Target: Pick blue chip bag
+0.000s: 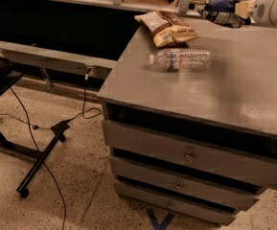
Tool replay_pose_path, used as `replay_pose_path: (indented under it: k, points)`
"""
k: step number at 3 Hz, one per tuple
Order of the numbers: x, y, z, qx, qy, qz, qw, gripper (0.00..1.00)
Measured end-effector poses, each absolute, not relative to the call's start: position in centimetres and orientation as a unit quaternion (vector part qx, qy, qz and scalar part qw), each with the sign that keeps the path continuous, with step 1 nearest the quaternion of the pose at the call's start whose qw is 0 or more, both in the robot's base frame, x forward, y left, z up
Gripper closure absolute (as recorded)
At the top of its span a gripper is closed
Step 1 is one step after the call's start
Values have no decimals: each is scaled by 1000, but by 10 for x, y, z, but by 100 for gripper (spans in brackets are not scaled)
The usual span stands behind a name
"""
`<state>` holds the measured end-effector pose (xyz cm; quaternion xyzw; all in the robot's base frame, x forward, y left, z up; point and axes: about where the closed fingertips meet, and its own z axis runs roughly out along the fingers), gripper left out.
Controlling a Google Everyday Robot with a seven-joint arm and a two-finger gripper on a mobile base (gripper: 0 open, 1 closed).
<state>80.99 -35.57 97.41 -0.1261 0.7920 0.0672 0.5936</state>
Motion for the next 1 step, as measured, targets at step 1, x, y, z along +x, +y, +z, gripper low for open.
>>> replay_pose_path:
  k: [1]
  points:
    - [809,-355,978,-124,789,73,598,100]
